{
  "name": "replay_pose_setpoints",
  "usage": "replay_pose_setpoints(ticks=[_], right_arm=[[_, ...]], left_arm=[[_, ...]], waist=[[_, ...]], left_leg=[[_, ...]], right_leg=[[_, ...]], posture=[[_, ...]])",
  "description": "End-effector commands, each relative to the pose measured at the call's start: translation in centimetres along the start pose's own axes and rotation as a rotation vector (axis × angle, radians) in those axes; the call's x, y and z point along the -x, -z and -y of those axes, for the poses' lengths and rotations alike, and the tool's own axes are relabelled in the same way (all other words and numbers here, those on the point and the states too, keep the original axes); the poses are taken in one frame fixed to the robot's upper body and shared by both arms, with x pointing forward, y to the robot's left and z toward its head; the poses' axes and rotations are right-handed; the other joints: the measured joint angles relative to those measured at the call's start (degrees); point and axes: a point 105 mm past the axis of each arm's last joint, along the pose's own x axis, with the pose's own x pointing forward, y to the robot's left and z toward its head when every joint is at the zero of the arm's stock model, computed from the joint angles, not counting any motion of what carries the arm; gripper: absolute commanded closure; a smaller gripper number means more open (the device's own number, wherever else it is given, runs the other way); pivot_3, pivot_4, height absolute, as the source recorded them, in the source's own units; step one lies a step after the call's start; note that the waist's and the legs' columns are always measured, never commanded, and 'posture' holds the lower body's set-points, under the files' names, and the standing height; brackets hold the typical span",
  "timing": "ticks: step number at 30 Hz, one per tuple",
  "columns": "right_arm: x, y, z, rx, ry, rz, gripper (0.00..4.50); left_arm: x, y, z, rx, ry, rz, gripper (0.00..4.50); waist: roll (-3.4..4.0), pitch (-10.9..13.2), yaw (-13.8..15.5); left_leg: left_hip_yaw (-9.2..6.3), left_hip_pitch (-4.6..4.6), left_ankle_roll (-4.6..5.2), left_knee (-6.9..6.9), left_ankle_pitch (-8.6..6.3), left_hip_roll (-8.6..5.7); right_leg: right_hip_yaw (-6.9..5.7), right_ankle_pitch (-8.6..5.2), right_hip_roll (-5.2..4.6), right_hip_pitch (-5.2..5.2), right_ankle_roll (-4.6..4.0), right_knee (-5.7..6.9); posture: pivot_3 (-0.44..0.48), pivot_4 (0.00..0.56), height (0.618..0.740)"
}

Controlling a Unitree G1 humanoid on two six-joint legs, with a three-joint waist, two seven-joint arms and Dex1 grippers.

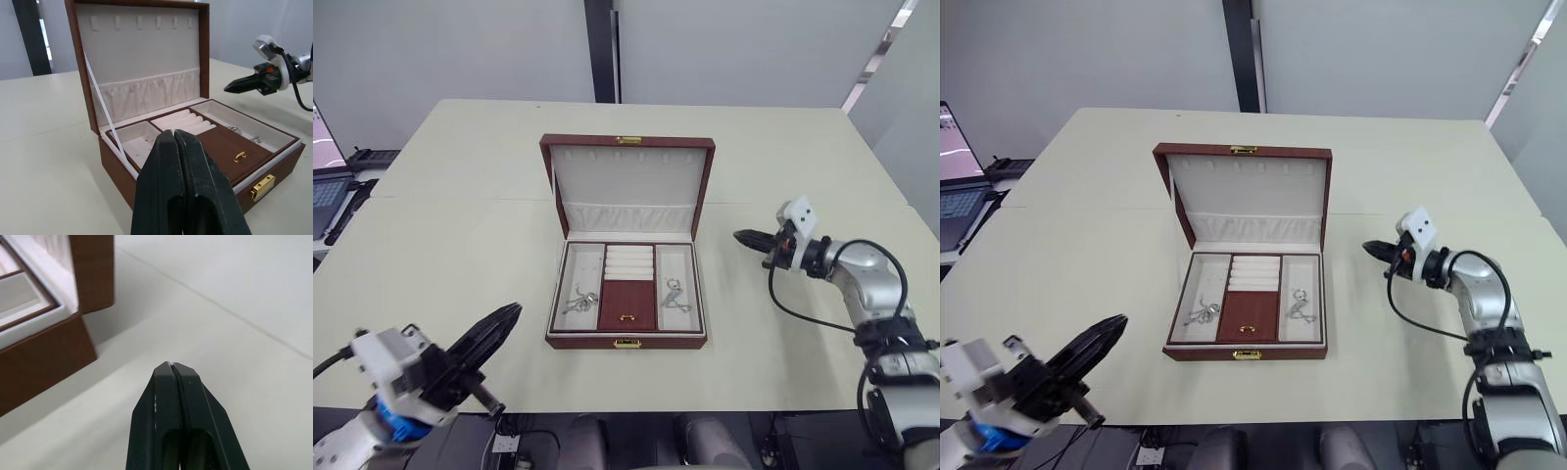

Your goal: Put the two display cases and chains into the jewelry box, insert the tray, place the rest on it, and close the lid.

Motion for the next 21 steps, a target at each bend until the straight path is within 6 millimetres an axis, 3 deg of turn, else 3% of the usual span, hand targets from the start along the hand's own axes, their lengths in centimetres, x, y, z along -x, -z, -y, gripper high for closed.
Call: replay_pose_setpoints(ticks=[1, 11, 21], right_arm=[[-0.7, -1.2, 1.7, 0.032, 0.055, 0.056, 4.48], [-3.5, -4.2, 3.7, 0.069, 0.120, 0.111, 4.48], [-5.2, -8.9, 3.3, 0.094, 0.082, 0.226, 4.48]], left_arm=[[0.7, -1.4, 1.1, -0.061, 0.012, 0.035, 4.50], [0.0, -2.8, 2.8, -0.043, -0.070, 0.092, 4.50], [0.2, -2.1, 3.1, -0.033, -0.051, 0.068, 4.50]], waist=[[0.00, 0.00, -0.30], [0.03, 0.03, -1.51], [0.11, 0.07, -1.92]], left_leg=[[0.01, 0.00, 0.00, -0.01, 0.00, 0.00], [0.08, -0.03, 0.01, -0.04, -0.01, -0.01], [0.09, -0.03, 0.02, -0.05, -0.01, 0.00]], right_leg=[[0.01, 0.00, 0.00, 0.00, -0.01, 0.00], [0.09, -0.01, -0.02, -0.02, -0.03, -0.07], [0.09, -0.03, -0.01, -0.05, -0.06, -0.05]], posture=[[0.000, 0.150, 0.740], [0.000, 0.150, 0.740], [0.000, 0.150, 0.740]])
